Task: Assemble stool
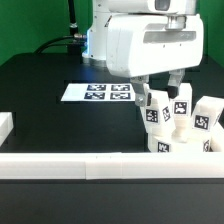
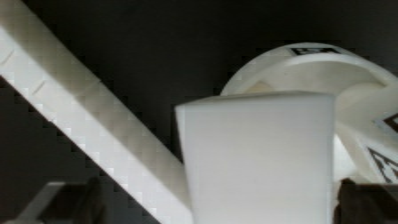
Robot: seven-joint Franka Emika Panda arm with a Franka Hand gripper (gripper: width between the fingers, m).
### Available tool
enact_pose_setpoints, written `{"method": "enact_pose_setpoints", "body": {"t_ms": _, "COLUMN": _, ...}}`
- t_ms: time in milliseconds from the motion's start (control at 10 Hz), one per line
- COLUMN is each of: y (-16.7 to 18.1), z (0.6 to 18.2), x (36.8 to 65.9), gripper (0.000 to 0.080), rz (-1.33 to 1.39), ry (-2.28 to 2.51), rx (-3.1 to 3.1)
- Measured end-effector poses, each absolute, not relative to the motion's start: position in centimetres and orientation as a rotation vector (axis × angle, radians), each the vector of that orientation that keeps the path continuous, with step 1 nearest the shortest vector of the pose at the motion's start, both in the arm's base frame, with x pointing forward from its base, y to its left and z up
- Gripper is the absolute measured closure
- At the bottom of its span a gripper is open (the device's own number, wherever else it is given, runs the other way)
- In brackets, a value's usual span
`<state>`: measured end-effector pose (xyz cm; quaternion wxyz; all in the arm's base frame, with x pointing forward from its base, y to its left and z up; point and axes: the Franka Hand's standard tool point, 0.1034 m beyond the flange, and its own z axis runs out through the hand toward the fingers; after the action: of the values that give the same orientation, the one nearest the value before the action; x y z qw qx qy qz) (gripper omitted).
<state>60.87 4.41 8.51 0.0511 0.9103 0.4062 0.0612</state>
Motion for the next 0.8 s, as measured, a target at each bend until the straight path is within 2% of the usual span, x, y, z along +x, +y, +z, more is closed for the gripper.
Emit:
{"method": "enact_pose_setpoints", "body": {"t_ms": 200, "y": 4.46, "z": 8.5, "x": 60.86, "gripper": 0.0413, "rz": 0.187, "ry": 1.216, "rx": 2.78}}
{"method": "enact_pose_setpoints", "body": {"t_ms": 300, "y": 4.5, "z": 8.67, "x": 61.13, "gripper": 0.0461, "rz": 0.208, "ry": 1.195, "rx": 2.783}}
{"method": "enact_pose_setpoints", "body": {"t_ms": 600, "y": 4.45, "z": 8.69, "x": 61.16, "gripper": 0.0461, "rz": 0.215, "ry": 1.105, "rx": 2.824}}
{"method": "enact_pose_setpoints", "body": {"t_ms": 800, "y": 4.32, "z": 8.68, "x": 61.15, "gripper": 0.0461, "rz": 0.226, "ry": 0.883, "rx": 2.914}}
